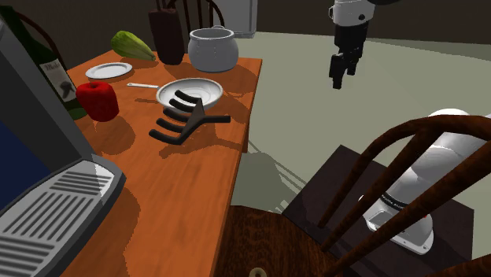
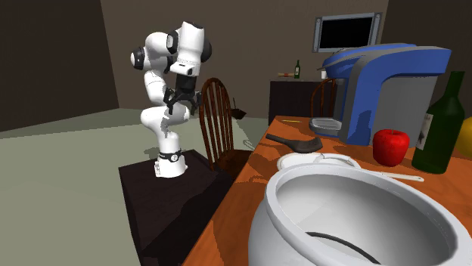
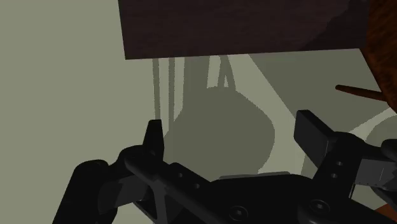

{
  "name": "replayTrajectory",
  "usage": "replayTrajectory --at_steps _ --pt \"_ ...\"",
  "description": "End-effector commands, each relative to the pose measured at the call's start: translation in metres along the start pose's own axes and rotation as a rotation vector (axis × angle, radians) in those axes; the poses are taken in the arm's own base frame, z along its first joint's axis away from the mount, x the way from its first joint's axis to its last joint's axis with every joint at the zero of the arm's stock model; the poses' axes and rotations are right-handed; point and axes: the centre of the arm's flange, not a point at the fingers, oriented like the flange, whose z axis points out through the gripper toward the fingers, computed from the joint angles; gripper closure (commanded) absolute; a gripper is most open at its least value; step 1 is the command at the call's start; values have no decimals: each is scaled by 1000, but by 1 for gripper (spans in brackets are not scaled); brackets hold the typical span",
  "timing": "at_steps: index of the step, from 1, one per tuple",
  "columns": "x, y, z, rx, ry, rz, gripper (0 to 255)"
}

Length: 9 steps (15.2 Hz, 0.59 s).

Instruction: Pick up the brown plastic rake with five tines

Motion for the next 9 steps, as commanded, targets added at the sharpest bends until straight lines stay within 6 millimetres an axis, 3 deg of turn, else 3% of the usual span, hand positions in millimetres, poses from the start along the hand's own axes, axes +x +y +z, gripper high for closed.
replayTrajectory --at_steps 1,9 --pt "0 0 0 0 0 0 0" --pt "81 -69 -11 -6 -11 -134 0"
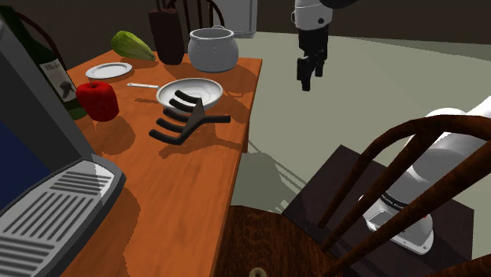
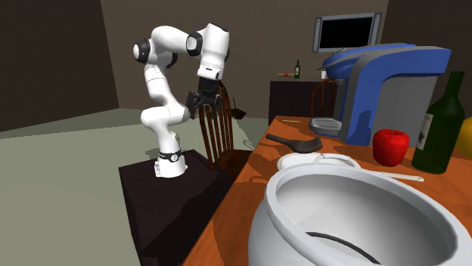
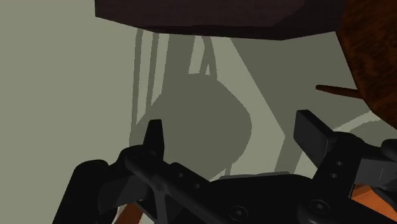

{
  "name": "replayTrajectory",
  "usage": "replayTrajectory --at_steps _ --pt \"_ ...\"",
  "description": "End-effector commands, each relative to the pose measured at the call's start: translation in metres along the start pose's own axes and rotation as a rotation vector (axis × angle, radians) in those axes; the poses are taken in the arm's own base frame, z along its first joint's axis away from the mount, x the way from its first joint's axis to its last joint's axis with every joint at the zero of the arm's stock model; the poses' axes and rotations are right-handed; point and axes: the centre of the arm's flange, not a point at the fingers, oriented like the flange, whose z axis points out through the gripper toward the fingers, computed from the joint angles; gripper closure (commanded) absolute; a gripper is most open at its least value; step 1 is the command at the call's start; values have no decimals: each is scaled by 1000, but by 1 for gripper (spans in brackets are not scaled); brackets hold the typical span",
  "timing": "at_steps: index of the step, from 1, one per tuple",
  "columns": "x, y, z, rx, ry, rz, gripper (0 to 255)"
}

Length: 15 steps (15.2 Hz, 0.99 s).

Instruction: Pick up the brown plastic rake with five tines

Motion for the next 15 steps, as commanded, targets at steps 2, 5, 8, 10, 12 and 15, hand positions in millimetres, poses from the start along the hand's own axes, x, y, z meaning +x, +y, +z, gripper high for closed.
replayTrajectory --at_steps 2,5,8,10,12,15 --pt "30 -25 -5 -1 -4 -52 0" --pt "61 -51 -9 -4 -8 -102 0" --pt "90 -79 -12 -6 -12 -152 0" --pt "108 -99 -15 -7 -15 -186 0" --pt "126 -119 -17 -9 -17 -219 0" --pt "151 -150 -21 -11 -21 -270 0"
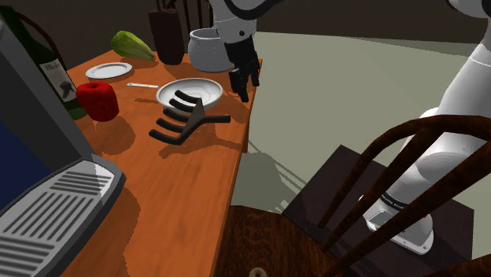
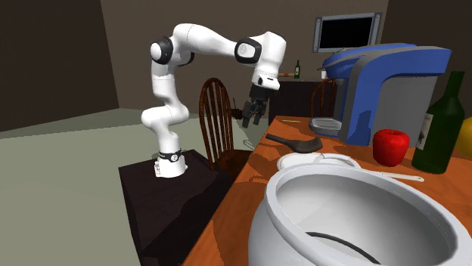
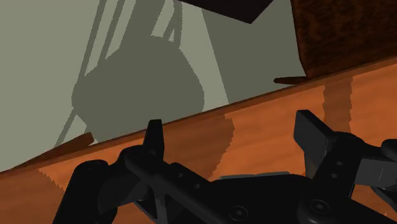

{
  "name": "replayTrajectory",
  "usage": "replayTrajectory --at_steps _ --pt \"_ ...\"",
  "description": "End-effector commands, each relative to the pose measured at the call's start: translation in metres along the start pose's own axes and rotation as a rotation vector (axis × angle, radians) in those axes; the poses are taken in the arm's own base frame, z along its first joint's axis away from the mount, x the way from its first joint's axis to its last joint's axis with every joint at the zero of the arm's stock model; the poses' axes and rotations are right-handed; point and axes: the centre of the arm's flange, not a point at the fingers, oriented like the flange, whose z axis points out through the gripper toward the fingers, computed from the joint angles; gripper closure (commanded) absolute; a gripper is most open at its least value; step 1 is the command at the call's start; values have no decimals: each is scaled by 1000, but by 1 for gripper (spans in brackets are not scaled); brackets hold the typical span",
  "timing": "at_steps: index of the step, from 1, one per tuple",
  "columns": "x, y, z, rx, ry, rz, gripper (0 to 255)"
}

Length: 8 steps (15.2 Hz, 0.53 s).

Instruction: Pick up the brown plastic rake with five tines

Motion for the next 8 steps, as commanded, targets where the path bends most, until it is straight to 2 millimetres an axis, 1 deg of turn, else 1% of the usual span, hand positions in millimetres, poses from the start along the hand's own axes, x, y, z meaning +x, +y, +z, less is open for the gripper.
replayTrajectory --at_steps 1,8 --pt "22 -17 -4 -1 -3 -34 0" --pt "91 -80 -13 -6 -12 -151 0"
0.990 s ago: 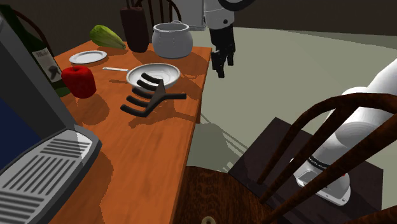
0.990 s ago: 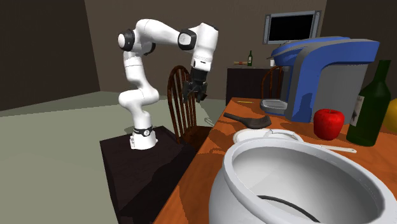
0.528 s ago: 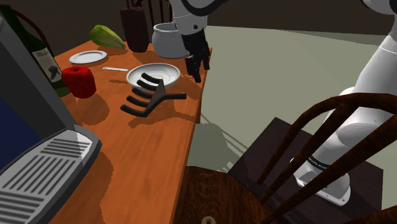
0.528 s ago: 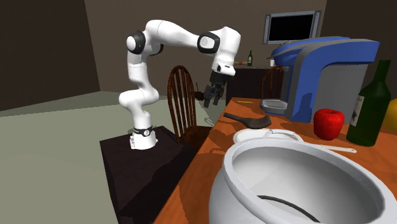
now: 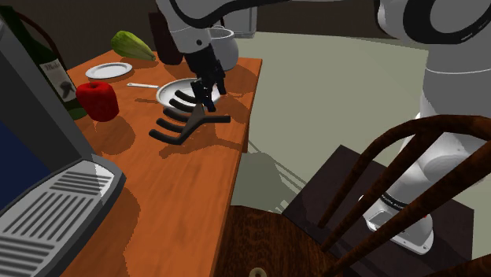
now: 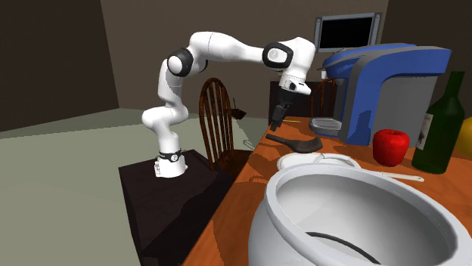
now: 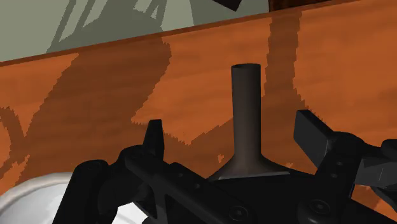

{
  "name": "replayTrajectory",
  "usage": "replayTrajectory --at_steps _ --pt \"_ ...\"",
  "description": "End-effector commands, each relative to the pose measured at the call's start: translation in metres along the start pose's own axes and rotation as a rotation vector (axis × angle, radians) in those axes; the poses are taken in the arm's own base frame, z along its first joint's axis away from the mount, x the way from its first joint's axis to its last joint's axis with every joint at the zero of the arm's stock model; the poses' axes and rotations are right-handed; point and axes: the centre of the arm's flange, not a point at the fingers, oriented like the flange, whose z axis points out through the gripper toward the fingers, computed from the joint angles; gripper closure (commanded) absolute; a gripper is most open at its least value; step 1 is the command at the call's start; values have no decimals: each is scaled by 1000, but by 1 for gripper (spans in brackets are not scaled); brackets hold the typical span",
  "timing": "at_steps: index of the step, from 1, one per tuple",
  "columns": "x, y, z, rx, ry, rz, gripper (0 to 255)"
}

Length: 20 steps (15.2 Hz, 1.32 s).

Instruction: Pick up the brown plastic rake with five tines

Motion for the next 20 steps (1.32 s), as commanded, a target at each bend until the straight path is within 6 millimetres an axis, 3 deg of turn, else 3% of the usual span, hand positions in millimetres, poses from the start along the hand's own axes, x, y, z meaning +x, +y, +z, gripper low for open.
replayTrajectory --at_steps 1,11,12,20 --pt "21 -17 -4 -1 -3 -33 0" --pt "37 -24 34 -1 -3 -42 0" --pt "37 -25 34 -1 -3 -42 255" --pt "37 -25 34 -1 -3 -42 255"
